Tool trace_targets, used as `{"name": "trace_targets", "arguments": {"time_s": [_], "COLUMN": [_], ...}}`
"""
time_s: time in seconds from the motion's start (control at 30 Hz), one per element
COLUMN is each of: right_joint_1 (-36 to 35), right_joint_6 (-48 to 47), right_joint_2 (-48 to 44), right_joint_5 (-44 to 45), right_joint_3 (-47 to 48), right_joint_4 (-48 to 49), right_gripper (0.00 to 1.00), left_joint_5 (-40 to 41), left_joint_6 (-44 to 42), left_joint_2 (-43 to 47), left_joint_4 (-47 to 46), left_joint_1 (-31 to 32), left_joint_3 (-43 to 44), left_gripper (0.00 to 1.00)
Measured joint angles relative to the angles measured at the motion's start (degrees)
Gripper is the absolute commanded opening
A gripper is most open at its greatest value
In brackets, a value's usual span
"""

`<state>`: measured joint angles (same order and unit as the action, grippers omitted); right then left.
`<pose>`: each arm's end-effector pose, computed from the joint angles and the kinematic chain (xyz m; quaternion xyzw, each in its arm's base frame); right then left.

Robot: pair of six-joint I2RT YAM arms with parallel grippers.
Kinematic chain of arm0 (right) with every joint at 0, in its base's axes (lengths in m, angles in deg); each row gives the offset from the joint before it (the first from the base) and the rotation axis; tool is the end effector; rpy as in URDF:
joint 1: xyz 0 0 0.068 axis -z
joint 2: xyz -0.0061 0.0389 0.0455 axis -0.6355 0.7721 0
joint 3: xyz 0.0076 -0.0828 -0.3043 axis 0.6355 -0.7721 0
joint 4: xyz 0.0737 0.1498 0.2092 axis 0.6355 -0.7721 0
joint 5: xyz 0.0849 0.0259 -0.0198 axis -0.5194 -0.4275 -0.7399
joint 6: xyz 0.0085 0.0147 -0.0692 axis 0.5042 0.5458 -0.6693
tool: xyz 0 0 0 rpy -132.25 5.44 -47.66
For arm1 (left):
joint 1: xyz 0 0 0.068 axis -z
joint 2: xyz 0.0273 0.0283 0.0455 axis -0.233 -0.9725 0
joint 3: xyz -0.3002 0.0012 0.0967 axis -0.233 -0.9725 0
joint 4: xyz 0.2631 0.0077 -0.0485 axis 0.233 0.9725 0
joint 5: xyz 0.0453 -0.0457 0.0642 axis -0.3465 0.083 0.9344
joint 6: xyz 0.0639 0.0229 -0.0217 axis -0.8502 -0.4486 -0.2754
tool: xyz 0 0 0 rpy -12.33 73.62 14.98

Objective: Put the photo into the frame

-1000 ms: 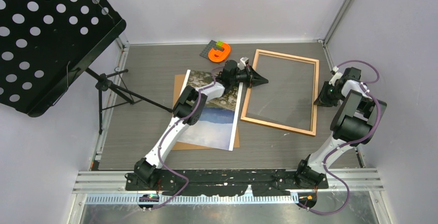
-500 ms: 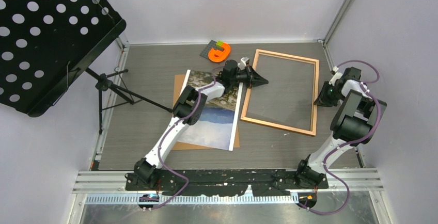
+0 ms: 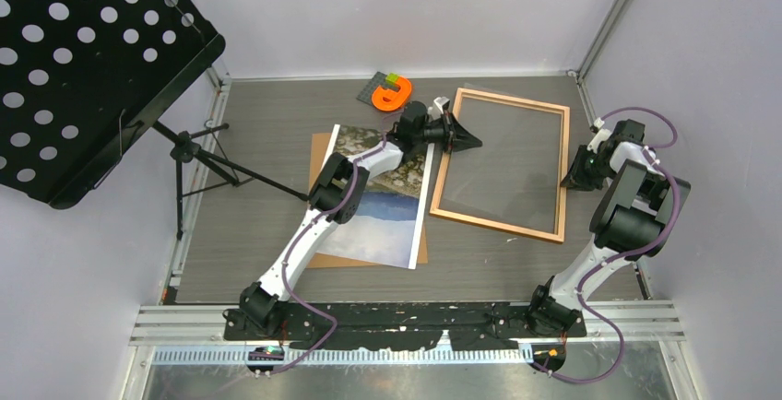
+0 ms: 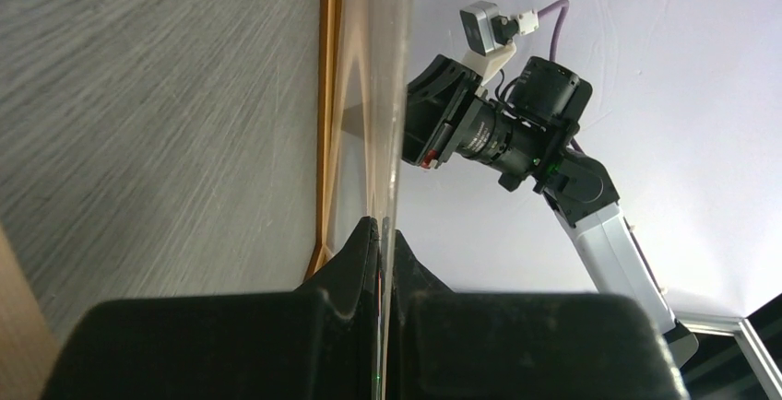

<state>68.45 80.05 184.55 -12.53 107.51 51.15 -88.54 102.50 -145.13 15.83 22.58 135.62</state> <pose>0.3387 -0.1666 0.1915 0.1481 0.9585 0.0893 0.2268 0.5151 -0.4299 0.1027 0.0668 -0.7218 0.6888 0.0071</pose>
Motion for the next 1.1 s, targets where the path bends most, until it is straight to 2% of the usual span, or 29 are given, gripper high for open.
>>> {"name": "trace_targets", "arguments": {"time_s": [0.7, 1.1], "right_joint_1": [0.02, 0.02], "right_joint_6": [-0.04, -0.37], "right_joint_2": [0.22, 0.22], "right_joint_5": [0.0, -0.02], "right_joint_3": [0.22, 0.22], "right_joint_4": [-0.24, -0.28], "right_gripper": [0.06, 0.06], "left_joint_5": [-0.37, -0.55], "left_joint_6": [9.25, 11.76], "left_joint_2": [0.0, 0.0], "left_joint_4": [-0.85, -0.66], "left_joint_1": [0.33, 0.37], "left_joint_3": [0.24, 0.24], "left_gripper": [0.0, 0.0]}}
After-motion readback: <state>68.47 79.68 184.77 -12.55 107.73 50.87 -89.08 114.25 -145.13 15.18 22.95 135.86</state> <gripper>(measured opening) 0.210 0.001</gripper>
